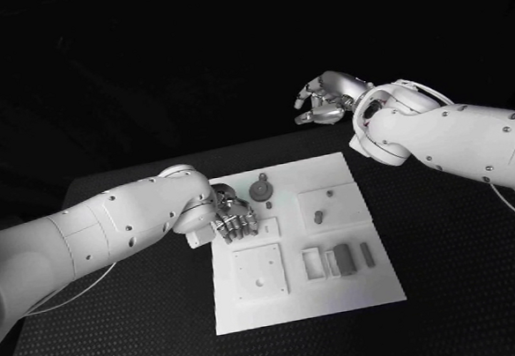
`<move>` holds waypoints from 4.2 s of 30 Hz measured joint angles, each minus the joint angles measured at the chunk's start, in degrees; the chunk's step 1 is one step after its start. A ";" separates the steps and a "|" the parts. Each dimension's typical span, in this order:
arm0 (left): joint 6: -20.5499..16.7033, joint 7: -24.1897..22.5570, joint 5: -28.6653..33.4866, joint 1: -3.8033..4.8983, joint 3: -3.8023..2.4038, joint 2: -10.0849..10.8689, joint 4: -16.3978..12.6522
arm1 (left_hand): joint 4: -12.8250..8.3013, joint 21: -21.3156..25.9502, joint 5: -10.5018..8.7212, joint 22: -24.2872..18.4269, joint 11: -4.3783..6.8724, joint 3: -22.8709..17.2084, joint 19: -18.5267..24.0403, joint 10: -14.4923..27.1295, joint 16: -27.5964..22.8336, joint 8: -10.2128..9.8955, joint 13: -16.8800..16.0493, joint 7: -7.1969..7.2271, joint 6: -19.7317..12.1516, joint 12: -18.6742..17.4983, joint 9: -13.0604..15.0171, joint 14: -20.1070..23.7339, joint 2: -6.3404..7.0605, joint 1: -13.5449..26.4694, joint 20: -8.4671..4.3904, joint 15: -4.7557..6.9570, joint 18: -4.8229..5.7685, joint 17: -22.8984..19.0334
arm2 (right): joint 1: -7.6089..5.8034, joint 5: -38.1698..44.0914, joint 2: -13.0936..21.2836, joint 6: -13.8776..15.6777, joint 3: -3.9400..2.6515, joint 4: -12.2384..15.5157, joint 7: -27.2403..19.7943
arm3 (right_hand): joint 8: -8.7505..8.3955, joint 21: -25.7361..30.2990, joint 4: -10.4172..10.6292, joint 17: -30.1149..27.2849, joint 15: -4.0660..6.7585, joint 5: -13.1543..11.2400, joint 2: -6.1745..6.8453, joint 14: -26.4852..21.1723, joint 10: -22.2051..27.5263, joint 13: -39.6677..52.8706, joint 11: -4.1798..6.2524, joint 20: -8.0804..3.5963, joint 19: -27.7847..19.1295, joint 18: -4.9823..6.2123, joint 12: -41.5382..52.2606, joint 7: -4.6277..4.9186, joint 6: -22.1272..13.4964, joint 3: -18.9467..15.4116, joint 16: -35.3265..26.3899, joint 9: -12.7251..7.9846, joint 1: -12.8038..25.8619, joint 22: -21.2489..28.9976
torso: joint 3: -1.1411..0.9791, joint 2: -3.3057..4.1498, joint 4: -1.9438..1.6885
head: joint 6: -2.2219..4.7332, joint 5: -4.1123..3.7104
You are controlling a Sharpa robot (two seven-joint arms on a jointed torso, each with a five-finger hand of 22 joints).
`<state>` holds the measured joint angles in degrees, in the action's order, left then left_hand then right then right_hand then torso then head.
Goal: Assemble the parts on the task board
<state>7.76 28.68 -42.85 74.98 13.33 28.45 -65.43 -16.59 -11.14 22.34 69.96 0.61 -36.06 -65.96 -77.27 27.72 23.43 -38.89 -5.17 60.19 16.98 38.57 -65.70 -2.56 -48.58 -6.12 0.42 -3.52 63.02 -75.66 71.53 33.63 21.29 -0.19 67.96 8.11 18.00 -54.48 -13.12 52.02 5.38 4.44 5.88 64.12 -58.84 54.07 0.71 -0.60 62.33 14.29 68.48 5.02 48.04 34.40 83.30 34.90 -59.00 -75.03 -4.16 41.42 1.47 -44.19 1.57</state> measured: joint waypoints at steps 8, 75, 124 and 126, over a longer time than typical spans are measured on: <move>0.14 -0.08 0.01 -0.02 -0.03 -0.06 0.17 | 0.00 0.00 0.00 0.12 0.00 0.01 0.00 0.00 0.22 -0.19 -0.06 0.00 0.00 0.05 0.01 0.00 -0.09 0.09 0.00 0.00 0.05 -0.06 | 0.00 -0.02 0.10 -0.16 0.00 0.03 -0.01 | 0.00 0.00 0.00 0.00 -0.01 0.00 0.00 0.01 0.00 0.00 0.00 0.00 0.00 0.00 0.00 0.00 0.00 0.00 0.00 0.00 0.00 0.00 | 0.01 0.01 -0.04 | -0.17 -0.19; -0.75 -0.93 -1.65 -0.91 0.00 -1.01 0.63 | 2.62 0.90 -18.31 1.46 -0.18 0.40 0.02 0.60 2.01 -1.29 -0.80 0.04 0.25 1.27 2.40 0.73 0.49 -0.74 0.00 0.07 0.60 -1.65 | 0.00 -0.12 -0.11 -1.26 0.00 0.14 -0.02 | -0.20 0.23 -0.15 0.00 -0.15 0.00 0.00 -0.25 0.00 -0.08 0.00 0.02 0.00 0.00 0.00 0.00 0.00 -0.16 0.00 0.00 0.00 0.00 | -0.01 -0.04 -0.04 | -0.04 -0.61; 0.48 -0.88 -8.34 4.27 -5.86 4.91 4.95 | 2.18 3.87 -19.30 2.30 -1.35 7.42 0.66 4.63 2.90 -7.10 -1.37 -1.77 -5.97 2.00 2.69 3.90 3.80 5.65 0.59 -0.83 0.95 -3.11 | 0.01 -0.84 0.65 -1.43 0.00 -1.03 -0.05 | -0.44 0.23 -0.15 0.00 -0.20 0.00 0.00 -0.20 0.00 -0.16 0.00 0.22 -0.20 0.11 0.00 0.00 0.00 -0.16 0.00 0.00 0.00 0.00 | 0.09 -0.01 -0.19 | 1.55 -0.41; 0.44 -0.88 -9.64 4.22 -5.84 4.03 6.64 | 2.28 4.00 -19.30 2.31 -1.43 7.52 0.66 4.70 3.19 -7.51 -1.37 -2.07 -6.38 2.00 2.37 3.90 4.25 6.10 0.59 -0.83 0.95 -3.21 | 0.01 -0.86 0.59 -1.43 0.00 -1.04 -0.06 | -0.44 0.23 -0.15 0.00 -0.20 0.00 0.00 -0.19 0.00 -0.16 0.00 0.22 -0.20 0.11 0.00 0.00 0.00 -0.16 0.00 0.00 0.00 0.00 | 0.08 0.01 -0.15 | 1.66 -0.31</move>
<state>8.20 27.80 -52.48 79.20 7.49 32.48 -58.79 -14.31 -7.15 3.04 72.28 -0.82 -28.55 -65.31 -72.57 30.91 15.92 -40.26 -7.24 53.81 18.98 40.93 -61.80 1.69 -42.49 -5.53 -0.42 -2.56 59.80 -75.65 70.67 34.22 19.86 -0.19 66.93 8.04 17.56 -54.25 -13.28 52.02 5.18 4.44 5.88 63.92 -58.84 53.90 0.71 -0.39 62.13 14.40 68.48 5.02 48.05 34.25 83.30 34.90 -59.00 -75.02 -4.08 41.43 1.31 -42.53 1.26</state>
